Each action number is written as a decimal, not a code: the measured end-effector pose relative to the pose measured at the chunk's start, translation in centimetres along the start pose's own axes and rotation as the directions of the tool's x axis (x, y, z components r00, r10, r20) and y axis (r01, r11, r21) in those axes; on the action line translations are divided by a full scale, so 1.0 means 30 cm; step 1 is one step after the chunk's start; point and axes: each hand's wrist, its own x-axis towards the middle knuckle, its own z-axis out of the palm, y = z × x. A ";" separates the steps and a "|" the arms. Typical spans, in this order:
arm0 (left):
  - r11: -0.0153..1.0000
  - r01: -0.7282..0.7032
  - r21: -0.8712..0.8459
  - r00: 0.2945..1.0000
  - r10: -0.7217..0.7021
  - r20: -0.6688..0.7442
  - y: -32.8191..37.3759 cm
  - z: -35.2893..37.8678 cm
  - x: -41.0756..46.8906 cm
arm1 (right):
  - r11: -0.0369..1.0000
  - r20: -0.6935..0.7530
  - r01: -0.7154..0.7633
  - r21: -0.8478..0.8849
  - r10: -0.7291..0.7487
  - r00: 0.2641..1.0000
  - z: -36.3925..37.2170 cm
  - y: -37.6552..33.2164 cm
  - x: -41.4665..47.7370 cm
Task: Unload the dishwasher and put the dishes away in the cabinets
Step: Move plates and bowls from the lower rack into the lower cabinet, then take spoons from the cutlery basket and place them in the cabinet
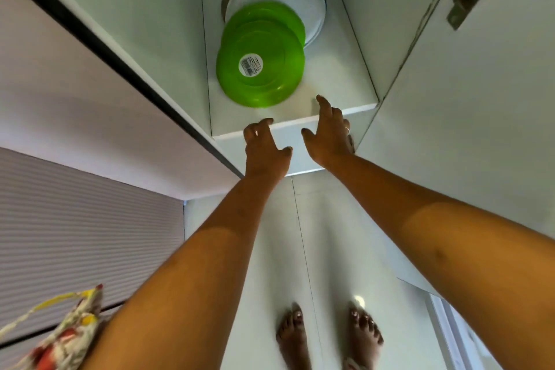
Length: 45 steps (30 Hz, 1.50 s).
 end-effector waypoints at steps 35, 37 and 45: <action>0.976 0.186 0.117 0.722 -0.216 0.657 0.269 0.708 -1.294 | 0.903 0.201 -0.302 -0.304 0.371 0.907 -0.582 1.220 -1.044; 0.968 0.226 0.111 0.721 -0.243 0.650 0.301 0.751 -1.282 | 0.900 0.145 -0.305 -0.310 0.362 0.921 -0.610 1.258 -0.984; 0.966 0.240 0.101 0.707 -0.245 0.664 0.413 0.929 -1.190 | 0.818 0.076 -0.225 -0.529 0.310 0.948 -0.690 1.367 -0.742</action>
